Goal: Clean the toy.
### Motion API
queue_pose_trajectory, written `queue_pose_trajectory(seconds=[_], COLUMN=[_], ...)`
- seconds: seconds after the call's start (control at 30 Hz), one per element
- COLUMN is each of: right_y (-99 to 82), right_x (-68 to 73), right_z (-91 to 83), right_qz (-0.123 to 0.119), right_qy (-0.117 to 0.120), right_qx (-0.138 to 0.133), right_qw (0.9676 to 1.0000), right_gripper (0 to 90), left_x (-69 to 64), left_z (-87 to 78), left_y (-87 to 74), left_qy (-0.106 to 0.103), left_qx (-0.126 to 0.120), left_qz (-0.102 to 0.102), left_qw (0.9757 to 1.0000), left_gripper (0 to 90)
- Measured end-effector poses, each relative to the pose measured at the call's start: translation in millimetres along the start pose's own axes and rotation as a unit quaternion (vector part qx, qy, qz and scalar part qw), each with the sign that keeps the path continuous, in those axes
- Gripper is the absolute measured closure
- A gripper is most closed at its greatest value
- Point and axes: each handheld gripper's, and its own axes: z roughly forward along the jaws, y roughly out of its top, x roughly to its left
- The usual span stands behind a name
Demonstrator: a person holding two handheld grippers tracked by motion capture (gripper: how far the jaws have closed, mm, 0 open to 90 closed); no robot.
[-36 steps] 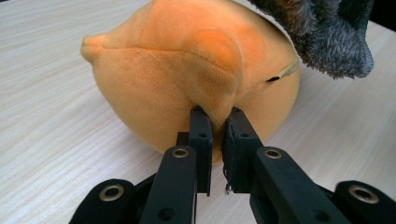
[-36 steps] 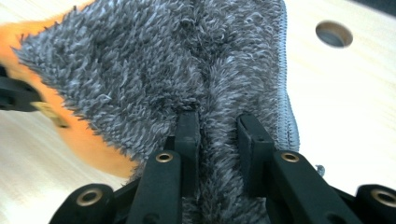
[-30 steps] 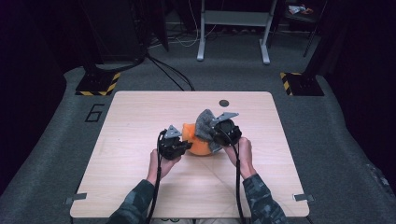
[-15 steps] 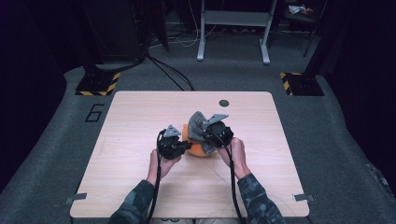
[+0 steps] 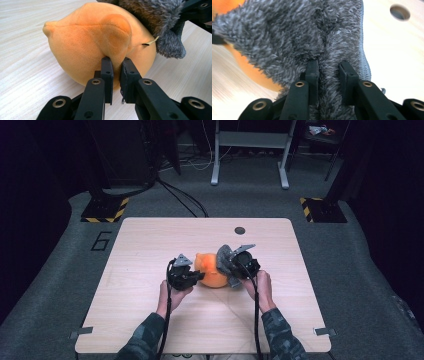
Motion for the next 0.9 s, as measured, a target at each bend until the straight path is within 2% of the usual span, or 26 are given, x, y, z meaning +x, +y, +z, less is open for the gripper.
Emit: queue_pose_trajectory(seconds=[0.17, 0.3, 0.4, 0.5, 0.57, 0.7, 0.8, 0.83, 0.87, 0.9], right_y=[-12.3, -21.3, -26.9, -27.3, -24.7, -10.9, 6.6, 12.8, 18.7, 24.3], right_x=[-11.1, -19.1, -21.8, -24.0, -26.1, -27.0, -15.6, -10.1, -3.8, 2.5], right_z=[15.2, 29.2, 40.7, 37.9, 29.2, 1.0, -19.4, -25.0, -29.5, -32.9], right_qz=[0.021, 0.036, 0.048, 0.051, 0.052, 0.042, 0.019, 0.010, 0.001, -0.013], right_qy=[-0.002, 0.000, 0.008, 0.008, 0.002, -0.001, 0.006, 0.010, 0.012, 0.014], right_qx=[0.028, 0.053, 0.081, 0.081, 0.071, 0.023, -0.016, -0.025, -0.035, -0.043], right_qw=[0.9994, 0.9979, 0.9956, 0.9954, 0.9961, 0.9989, 0.9997, 0.9996, 0.9993, 0.9989], right_gripper=[72.3, 72.1, 71.6, 71.7, 71.9, 72.1, 72.1, 72.1, 72.1, 72.0], left_x=[1.7, 2.1, 2.6, 1.8, 1.9, 0.8, -0.9, -2.5, -2.1, -2.9], left_z=[0.1, 0.4, 0.0, -0.6, -1.0, -0.7, -0.2, 0.4, 0.2, 0.1], left_y=[-0.9, -1.3, -1.3, -0.9, -0.6, 0.2, 1.9, 2.0, 3.0, 3.6], left_qy=[0.000, 0.001, 0.001, 0.000, 0.001, -0.001, -0.002, -0.003, -0.001, -0.003], left_qx=[0.003, 0.001, 0.000, 0.001, 0.002, 0.003, 0.004, 0.002, 0.004, 0.007], left_qz=[0.000, -0.001, -0.001, 0.002, 0.005, 0.007, 0.013, 0.008, 0.018, 0.018], left_qw=[1.0000, 1.0000, 1.0000, 1.0000, 1.0000, 1.0000, 0.9999, 1.0000, 0.9998, 0.9998], left_gripper=[82.0, 82.0, 82.0, 82.0, 82.0, 82.0, 82.0, 81.9, 81.9, 81.9])
